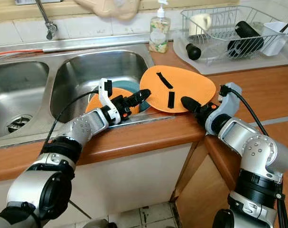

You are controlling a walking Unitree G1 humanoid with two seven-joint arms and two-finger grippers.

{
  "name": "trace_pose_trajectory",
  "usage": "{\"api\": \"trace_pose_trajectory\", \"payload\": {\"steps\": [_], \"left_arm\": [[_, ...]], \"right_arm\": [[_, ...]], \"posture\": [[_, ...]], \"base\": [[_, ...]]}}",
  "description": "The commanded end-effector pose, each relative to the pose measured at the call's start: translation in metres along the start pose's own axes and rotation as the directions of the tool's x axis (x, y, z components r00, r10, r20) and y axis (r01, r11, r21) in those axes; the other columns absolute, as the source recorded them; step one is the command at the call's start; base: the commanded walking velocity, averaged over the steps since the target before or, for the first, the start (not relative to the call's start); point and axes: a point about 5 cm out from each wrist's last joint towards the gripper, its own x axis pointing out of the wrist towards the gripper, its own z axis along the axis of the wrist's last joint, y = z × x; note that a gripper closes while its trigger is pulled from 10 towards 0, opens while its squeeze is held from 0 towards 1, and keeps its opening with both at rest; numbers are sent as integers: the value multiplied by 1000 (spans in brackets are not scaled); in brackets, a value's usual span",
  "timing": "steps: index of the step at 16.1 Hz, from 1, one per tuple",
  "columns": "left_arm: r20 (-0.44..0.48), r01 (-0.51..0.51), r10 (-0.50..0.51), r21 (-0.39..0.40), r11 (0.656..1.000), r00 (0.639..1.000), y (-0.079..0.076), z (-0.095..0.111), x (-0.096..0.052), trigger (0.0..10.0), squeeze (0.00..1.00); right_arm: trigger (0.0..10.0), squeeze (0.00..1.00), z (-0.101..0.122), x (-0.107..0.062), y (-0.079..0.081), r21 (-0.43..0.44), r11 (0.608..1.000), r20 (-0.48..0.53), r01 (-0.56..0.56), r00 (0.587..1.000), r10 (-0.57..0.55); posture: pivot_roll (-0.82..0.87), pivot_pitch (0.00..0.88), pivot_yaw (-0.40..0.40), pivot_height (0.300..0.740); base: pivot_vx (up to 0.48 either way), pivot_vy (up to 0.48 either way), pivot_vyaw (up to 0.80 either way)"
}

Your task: Kitchen organization

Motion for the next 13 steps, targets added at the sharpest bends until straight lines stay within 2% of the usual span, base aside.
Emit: {"api": "trace_pose_trajectory", "payload": {"steps": [1,2,3,4,5,6,13], "left_arm": [[5,49,-49,-18,999,999,-6,5,3,10000,0],[5,65,-65,-25,998,998,-7,5,3,9294,0],[6,68,-68,-29,997,998,-7,5,3,9294,0],[14,82,-81,-45,996,997,-8,5,3,2078,0],[30,95,-93,-64,993,995,-8,6,3,353,0],[45,104,-101,-73,992,994,-9,9,2,0,0],[91,123,-114,-100,987,989,-10,15,0,0,0]], "right_arm": [[10000,0,5,-1,12,-24,998,24,-59,998,59],[10000,0,6,0,16,-32,996,30,-78,996,79],[10000,0,6,0,17,-34,996,32,-86,996,87],[10000,0,6,1,22,-43,993,35,-107,993,109],[10000,0,5,1,25,-47,991,38,-121,992,123],[10000,0,5,2,27,-49,990,41,-130,990,132],[10000,0,5,2,29,-65,987,43,-145,988,148]], "posture": [[-66,0,79,740],[-64,0,78,740],[-64,0,78,740],[-64,0,78,740],[-64,0,78,740],[-62,0,77,740],[-57,0,73,740]], "base": [[0,0,0],[0,0,0],[0,0,0],[0,0,0],[0,0,0],[0,0,0],[0,0,0]]}}
